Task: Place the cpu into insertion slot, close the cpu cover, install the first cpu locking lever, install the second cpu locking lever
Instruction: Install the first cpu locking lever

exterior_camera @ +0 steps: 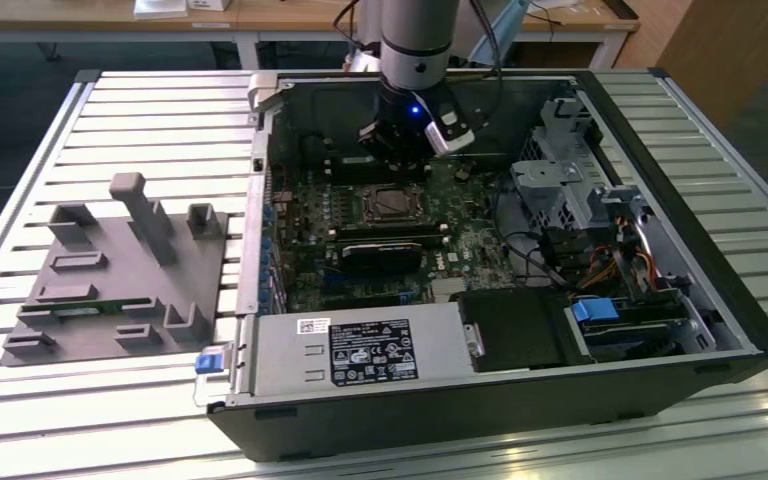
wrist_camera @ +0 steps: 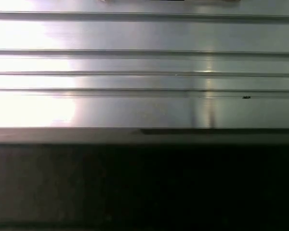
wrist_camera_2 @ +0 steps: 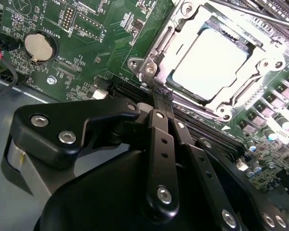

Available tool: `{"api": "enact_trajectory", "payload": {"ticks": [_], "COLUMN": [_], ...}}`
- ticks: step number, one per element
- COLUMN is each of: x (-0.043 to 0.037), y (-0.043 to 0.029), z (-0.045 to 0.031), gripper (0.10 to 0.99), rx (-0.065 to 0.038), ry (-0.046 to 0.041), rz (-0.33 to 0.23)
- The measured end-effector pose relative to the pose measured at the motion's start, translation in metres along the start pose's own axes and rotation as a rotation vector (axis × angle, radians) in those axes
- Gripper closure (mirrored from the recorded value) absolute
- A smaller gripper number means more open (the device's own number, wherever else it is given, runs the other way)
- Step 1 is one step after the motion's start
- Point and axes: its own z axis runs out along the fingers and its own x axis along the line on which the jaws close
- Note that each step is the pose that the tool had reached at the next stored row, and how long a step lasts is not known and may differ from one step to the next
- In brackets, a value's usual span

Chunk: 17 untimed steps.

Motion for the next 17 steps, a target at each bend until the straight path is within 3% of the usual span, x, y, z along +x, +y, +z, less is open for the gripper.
{"api": "enact_trajectory", "payload": {"ticks": [7,12,17], "x": [-0.0002,-0.0004,-0.0003], "y": [-0.0001,0.0003,0.0002], "z": [0.0016,-0.0030,-0.0020], "gripper": [0.980,0.980,0.980], "rx": [0.003,0.003,0.017], "ry": [0.0003,0.0001,0.0000], "rz": [0.000,0.000,0.000]}}
